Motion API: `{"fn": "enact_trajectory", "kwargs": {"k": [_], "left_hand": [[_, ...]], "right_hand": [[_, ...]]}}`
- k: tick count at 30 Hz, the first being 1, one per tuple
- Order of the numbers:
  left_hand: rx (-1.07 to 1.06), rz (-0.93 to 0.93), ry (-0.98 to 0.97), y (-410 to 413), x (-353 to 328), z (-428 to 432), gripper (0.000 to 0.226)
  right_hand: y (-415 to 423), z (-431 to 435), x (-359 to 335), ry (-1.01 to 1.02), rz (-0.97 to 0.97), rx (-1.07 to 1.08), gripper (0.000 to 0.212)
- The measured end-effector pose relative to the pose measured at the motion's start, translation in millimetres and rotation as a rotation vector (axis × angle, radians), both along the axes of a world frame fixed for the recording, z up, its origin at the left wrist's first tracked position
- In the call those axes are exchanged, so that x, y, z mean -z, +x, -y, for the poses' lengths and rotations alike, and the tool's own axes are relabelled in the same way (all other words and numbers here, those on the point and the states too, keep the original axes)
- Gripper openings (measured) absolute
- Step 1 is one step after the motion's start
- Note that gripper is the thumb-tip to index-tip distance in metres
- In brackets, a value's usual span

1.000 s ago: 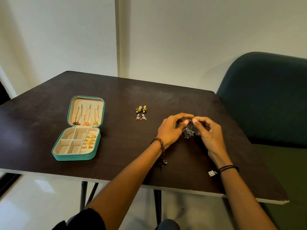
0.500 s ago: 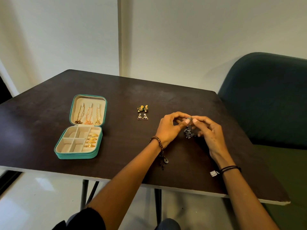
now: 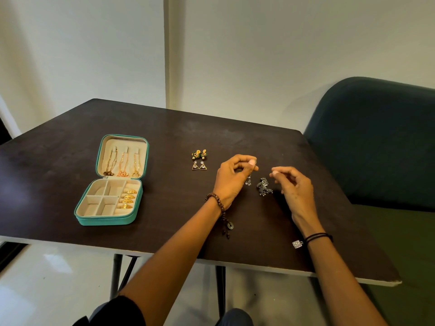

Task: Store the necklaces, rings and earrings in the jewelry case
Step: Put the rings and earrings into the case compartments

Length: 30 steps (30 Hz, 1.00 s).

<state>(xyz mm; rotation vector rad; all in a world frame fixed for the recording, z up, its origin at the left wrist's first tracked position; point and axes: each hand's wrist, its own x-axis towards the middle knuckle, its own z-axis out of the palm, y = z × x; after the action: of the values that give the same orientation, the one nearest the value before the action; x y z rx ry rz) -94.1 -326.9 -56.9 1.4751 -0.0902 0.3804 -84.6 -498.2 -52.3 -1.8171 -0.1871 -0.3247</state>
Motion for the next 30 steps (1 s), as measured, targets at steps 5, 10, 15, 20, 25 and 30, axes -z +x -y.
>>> {"fn": "enact_trajectory", "kwargs": {"k": [5, 10, 15, 20, 25, 30], "left_hand": [[-0.006, -0.003, -0.002, -0.6, 0.3, 0.1, 0.018], [-0.004, -0.024, 0.004, -2.4, -0.3, 0.2, 0.022], [-0.002, -0.024, 0.022, -5.7, -0.9, -0.2, 0.019], [-0.003, -0.020, 0.033, -9.6, -0.6, -1.3, 0.019], [0.000, -0.013, 0.042, -16.2, -2.9, -2.6, 0.018], [0.011, -0.015, 0.039, -24.2, -3.4, -4.7, 0.017]], "right_hand": [[2.0, -2.8, 1.4, -0.279, 0.006, 0.078, 0.018], [9.2, -7.1, 4.6, -0.421, 0.005, 0.074, 0.022], [4.1, -4.1, 2.2, -0.425, 0.041, 0.039, 0.011], [-0.9, -1.7, 0.8, -0.278, 0.053, 0.021, 0.012], [-7.0, -0.8, -4.3, -0.062, 0.060, -0.015, 0.013], [-10.3, -2.3, -9.0, -0.009, 0.077, -0.042, 0.016]]}}
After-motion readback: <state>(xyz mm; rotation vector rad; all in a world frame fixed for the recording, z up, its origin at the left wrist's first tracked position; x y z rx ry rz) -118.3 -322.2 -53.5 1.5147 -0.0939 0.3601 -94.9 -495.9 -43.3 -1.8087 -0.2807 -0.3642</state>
